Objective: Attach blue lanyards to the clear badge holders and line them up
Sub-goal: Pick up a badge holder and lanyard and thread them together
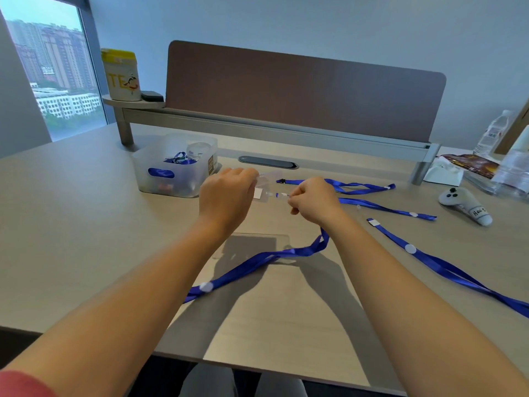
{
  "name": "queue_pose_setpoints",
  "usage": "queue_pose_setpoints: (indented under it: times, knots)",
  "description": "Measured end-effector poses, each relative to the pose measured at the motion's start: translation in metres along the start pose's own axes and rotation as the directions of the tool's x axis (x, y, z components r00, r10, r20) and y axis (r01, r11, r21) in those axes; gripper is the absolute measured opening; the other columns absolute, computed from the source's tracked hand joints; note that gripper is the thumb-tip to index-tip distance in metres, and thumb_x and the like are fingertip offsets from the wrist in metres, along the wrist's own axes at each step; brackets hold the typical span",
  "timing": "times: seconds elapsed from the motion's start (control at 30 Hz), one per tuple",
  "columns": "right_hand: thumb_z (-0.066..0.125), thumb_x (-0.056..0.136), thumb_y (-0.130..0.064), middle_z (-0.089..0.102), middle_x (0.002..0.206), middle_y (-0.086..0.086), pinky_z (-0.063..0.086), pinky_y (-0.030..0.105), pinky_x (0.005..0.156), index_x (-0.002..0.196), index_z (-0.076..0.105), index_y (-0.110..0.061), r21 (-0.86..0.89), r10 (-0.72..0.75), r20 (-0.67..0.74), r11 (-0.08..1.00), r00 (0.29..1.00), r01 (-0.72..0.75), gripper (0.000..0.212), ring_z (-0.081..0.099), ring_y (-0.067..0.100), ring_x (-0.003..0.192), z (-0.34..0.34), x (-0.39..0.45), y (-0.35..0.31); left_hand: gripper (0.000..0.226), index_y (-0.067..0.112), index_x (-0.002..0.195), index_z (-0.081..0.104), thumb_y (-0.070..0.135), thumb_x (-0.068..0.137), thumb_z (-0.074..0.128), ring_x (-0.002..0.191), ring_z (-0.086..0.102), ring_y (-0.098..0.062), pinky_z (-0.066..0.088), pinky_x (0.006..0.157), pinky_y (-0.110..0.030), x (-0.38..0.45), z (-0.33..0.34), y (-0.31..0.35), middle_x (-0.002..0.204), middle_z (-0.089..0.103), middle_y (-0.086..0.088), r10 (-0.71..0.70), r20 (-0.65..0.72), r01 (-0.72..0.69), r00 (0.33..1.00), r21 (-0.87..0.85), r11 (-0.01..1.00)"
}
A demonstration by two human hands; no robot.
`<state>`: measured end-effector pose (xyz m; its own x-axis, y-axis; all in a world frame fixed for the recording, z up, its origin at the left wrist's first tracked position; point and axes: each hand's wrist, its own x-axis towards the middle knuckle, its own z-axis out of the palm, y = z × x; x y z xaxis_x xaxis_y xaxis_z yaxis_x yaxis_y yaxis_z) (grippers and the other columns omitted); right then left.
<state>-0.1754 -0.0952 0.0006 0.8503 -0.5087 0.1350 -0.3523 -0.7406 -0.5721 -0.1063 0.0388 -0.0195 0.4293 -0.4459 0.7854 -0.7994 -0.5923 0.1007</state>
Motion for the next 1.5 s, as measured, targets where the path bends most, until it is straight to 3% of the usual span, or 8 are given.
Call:
queue_pose_setpoints:
  times: [0.13,0.23,0.43,0.63,0.9,1.07,1.2,1.5]
  knots:
    - [0.04,0.095,-0.013,0.065,0.111,0.014,0.047,0.032,0.076,0.112,0.058,-0.003,-0.068,-0.17,-0.224,0.985,0.96,0.159,0.026,0.06,0.025,0.095,0.004,-0.003,0.006,0.027,-0.001,0.096,0.065,0.02,0.091,0.047,0.082,0.068,-0.037,0.051,0.061,-0.031,0.0,-0.002,-0.001,0.096,0.072,-0.021,-0.171,0.057,0.176,0.984,-0.098,0.98]
    - [0.038,0.096,-0.012,0.06,0.118,0.014,0.04,0.026,0.076,0.119,0.052,-0.004,0.042,-0.166,-0.065,0.985,0.984,0.169,0.027,0.054,0.02,0.095,0.009,-0.002,0.011,0.03,0.003,0.109,0.06,0.023,0.092,0.045,0.098,0.064,-0.033,0.049,0.07,-0.03,-0.004,0.001,-0.008,0.113,0.066,-0.017,-0.262,0.092,0.272,0.961,-0.117,0.955]
    - [0.055,0.088,-0.004,0.058,0.105,0.011,0.048,0.028,0.085,0.116,0.056,-0.005,0.112,-0.058,0.261,0.993,0.964,0.03,0.028,0.052,0.016,0.094,0.038,-0.01,0.022,0.026,0.003,0.107,0.059,0.02,0.092,0.045,0.095,0.063,-0.033,0.045,0.069,-0.029,-0.022,0.003,-0.02,0.108,0.067,-0.019,-0.285,0.175,0.309,0.942,-0.13,0.942]
    - [0.063,0.083,-0.01,0.042,0.138,0.009,0.042,0.032,0.099,0.135,0.042,-0.013,-0.238,-0.049,0.35,0.961,0.936,0.139,0.056,0.049,0.024,0.121,0.052,-0.012,0.023,0.026,0.003,0.108,0.059,0.019,0.092,0.046,0.095,0.063,-0.033,0.051,0.074,-0.034,-0.031,-0.004,-0.03,0.108,0.067,-0.018,-0.314,0.225,0.349,0.922,-0.136,0.927]
    - [0.057,0.086,-0.019,0.067,0.105,0.012,0.044,0.03,0.076,0.109,0.063,-0.007,-0.475,-0.021,0.313,0.862,0.949,0.176,0.026,0.053,0.02,0.084,0.06,-0.002,0.019,0.025,0.005,0.108,0.059,0.021,0.092,0.046,0.098,0.063,-0.033,0.052,0.076,-0.035,-0.036,-0.005,-0.042,0.113,0.066,-0.016,-0.384,0.269,0.424,0.883,-0.11,0.899]
    - [0.055,0.089,-0.022,0.056,0.084,0.008,0.039,0.025,0.066,0.099,0.063,-0.005,-0.129,-0.042,0.312,0.988,0.949,0.087,0.021,0.05,0.017,0.078,0.06,0.008,-0.002,0.025,0.006,0.107,0.059,0.022,0.093,0.045,0.095,0.061,-0.032,0.05,0.076,-0.035,-0.033,-0.011,-0.059,0.111,0.066,-0.015,-0.494,0.221,0.521,0.841,-0.083,0.849]
    - [0.055,0.089,-0.017,0.053,0.074,0.002,0.044,0.03,0.073,0.085,0.053,-0.011,0.184,-0.077,0.25,0.982,0.965,0.03,0.007,0.051,0.014,0.071,0.057,0.022,-0.036,0.028,0.005,0.108,0.06,0.022,0.093,0.044,0.095,0.06,-0.031,0.043,0.07,-0.029,-0.024,-0.019,-0.082,0.116,0.065,-0.016,-0.595,0.188,0.619,0.781,-0.113,0.777]
    - [0.056,0.087,-0.014,0.056,0.085,0.014,0.051,0.043,0.08,0.089,0.057,-0.004,0.421,-0.126,0.069,0.903,0.99,0.085,0.01,0.052,0.026,0.079,0.072,0.084,-0.12,0.025,0.004,0.106,0.059,0.02,0.093,0.045,0.084,0.051,-0.023,0.041,0.07,-0.03,0.005,-0.042,-0.143,0.116,0.064,-0.018,-0.726,0.143,0.739,0.673,-0.174,0.651]
